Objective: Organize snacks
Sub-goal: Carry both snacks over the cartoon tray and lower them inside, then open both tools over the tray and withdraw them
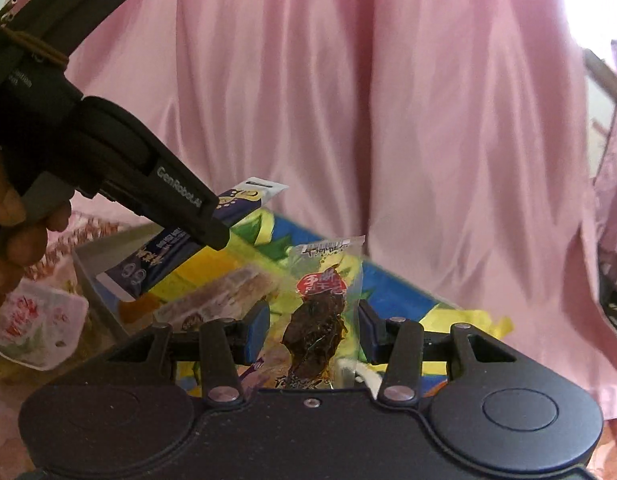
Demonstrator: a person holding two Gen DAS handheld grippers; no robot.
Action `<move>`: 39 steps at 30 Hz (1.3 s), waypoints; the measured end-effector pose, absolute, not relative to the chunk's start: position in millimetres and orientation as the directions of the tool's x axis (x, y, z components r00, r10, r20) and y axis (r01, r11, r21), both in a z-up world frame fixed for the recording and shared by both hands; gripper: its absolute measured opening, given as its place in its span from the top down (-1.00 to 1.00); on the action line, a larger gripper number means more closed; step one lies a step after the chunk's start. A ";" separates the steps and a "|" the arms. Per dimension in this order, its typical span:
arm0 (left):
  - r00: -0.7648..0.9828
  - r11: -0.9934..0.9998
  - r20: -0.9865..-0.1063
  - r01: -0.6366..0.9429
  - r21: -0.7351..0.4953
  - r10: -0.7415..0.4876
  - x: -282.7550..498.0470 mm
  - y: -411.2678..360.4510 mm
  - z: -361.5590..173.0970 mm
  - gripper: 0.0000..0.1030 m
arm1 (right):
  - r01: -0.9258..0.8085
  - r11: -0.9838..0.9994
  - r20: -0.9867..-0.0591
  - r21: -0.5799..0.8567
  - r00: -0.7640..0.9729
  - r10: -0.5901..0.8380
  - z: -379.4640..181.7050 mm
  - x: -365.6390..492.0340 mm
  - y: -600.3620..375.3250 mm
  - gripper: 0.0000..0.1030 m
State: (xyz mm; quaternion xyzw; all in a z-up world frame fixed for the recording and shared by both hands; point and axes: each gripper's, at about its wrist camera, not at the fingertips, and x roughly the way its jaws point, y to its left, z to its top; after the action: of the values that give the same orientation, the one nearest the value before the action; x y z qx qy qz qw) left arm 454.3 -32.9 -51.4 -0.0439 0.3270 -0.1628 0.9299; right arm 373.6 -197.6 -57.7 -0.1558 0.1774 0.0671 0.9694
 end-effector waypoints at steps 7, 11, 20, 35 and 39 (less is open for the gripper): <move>0.719 0.952 -0.624 0.237 -0.193 -0.306 465.1 -33.5 -70.2 0.35 | -0.210 0.944 -0.424 -0.254 0.901 0.087 -70.2 388.4 -195.8 0.06; 0.719 0.955 -0.630 0.234 -0.181 -0.295 466.7 -34.0 -73.7 0.34 | -0.216 0.941 -0.432 -0.258 0.898 0.088 -70.2 393.1 -193.4 0.05; 0.709 0.963 -0.652 0.202 -0.177 -0.269 464.7 -35.1 -75.0 0.18 | -0.229 0.935 -0.448 -0.272 0.890 0.088 -69.3 390.0 -187.8 -0.06; 0.811 0.958 -0.518 0.181 -0.221 -0.273 388.0 -6.7 0.4 -0.84 | -0.164 0.972 -0.298 -0.165 0.948 0.110 2.2 328.0 -210.9 -0.89; 0.861 0.959 -0.440 0.166 -0.230 -0.255 344.5 7.5 32.3 -0.99 | -0.142 0.984 -0.221 -0.107 0.968 0.116 31.7 293.7 -218.6 -0.99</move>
State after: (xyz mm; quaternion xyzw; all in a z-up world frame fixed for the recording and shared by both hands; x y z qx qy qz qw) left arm 344.5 7.5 32.3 -0.0927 0.2396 -0.1094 0.9602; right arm 293.7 -218.6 31.7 -0.0610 0.1077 0.0652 0.9902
